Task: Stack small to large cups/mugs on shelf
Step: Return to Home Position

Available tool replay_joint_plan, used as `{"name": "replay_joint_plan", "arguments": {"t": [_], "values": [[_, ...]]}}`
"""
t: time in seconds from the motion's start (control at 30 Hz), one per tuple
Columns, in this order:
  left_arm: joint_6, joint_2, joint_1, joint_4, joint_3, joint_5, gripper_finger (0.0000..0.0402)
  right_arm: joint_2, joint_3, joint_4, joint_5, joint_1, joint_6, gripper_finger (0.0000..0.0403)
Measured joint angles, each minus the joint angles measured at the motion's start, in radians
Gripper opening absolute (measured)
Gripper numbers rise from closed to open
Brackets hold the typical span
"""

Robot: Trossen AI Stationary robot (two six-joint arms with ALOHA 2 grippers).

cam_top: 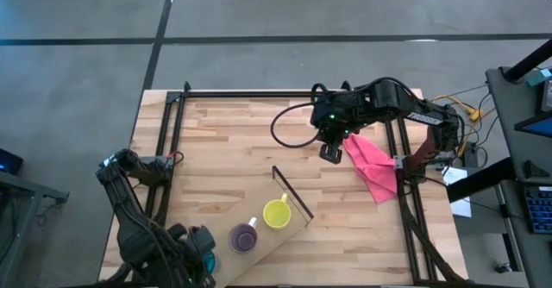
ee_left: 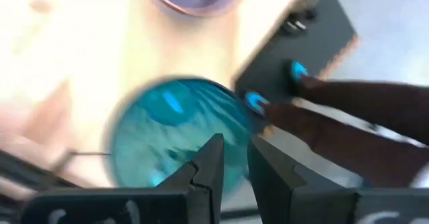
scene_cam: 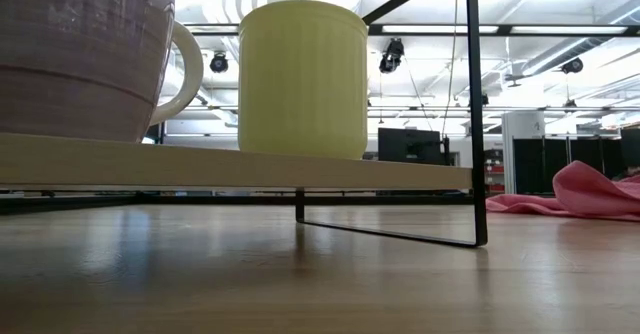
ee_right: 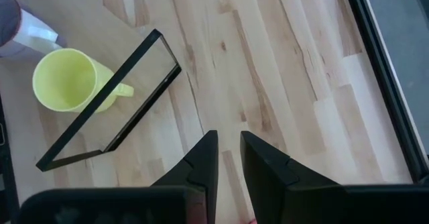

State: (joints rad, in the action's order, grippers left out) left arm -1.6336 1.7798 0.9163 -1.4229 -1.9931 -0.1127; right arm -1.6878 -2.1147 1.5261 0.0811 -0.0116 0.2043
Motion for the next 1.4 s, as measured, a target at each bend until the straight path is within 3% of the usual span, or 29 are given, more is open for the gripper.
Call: {"name": "replay_joint_plan", "arguments": {"t": [0.17, 0.57, 0.8, 0.9, 1.13, 1.4], "values": [[0.049, -0.018, -0.030, -0.145, -0.027, -0.101, 0.0052, 0.000, 0.000, -0.002, 0.000, 0.000, -0.025, 0.0059], [0.341, -0.220, -0.145, -0.148, -0.026, -0.424, 0.0052, 0.033, -0.010, 0.002, -0.001, 0.000, -0.022, 0.0059], [0.377, -0.312, -0.151, -0.133, -0.010, -0.477, 0.0052, 0.033, -0.010, 0.003, -0.001, 0.000, -0.007, 0.0059], [0.490, -0.341, -0.152, -0.141, 0.010, -0.490, 0.0052, 0.033, -0.010, 0.024, -0.015, 0.000, 0.011, 0.0059], [0.586, -0.369, -0.152, -0.142, 0.032, -0.792, 0.0052, 0.079, -0.007, 0.026, -0.061, 0.031, 0.033, 0.0059], [0.550, -0.500, -0.152, -0.148, 0.124, -0.807, 0.0052, 0.292, 0.130, -0.138, -0.025, 0.111, 0.076, 0.0059]]}}
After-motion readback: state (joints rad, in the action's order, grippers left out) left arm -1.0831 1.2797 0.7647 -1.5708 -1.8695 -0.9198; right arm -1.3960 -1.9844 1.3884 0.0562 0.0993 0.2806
